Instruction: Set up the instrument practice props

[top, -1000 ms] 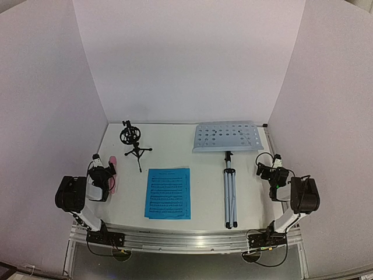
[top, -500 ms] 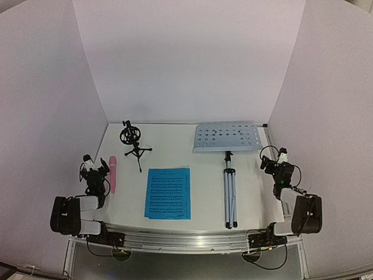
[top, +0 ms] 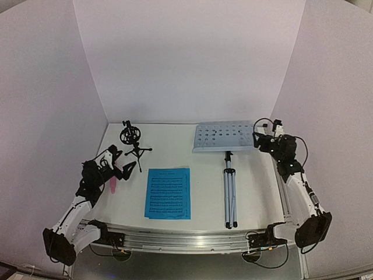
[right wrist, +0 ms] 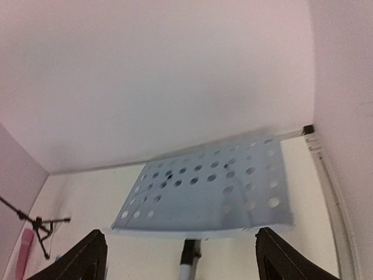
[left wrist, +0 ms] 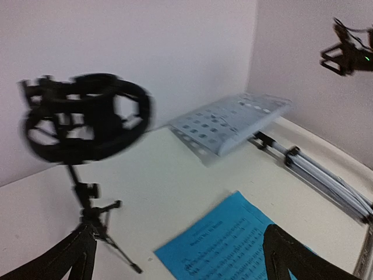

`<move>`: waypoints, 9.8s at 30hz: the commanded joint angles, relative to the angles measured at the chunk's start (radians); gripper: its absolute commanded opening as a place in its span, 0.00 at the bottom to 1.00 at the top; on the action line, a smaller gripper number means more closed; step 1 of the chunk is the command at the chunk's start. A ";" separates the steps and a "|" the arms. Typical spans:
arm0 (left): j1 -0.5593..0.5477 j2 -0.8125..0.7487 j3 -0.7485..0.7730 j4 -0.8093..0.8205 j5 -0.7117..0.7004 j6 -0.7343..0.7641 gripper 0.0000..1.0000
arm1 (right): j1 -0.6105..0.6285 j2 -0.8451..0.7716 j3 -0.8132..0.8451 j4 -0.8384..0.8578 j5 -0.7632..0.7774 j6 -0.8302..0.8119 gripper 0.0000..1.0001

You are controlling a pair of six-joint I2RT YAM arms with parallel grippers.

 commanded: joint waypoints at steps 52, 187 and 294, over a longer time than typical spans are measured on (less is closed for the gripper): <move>-0.312 0.382 0.141 0.052 -0.029 0.209 0.99 | 0.361 0.982 0.421 -0.371 0.466 0.222 0.58; -0.596 1.566 1.428 0.306 -0.197 0.093 0.00 | 0.474 0.535 0.121 1.230 0.396 -0.424 0.00; -0.608 1.399 1.286 -0.124 -0.035 0.160 0.00 | 0.282 0.325 -0.129 0.377 -0.132 -0.338 0.60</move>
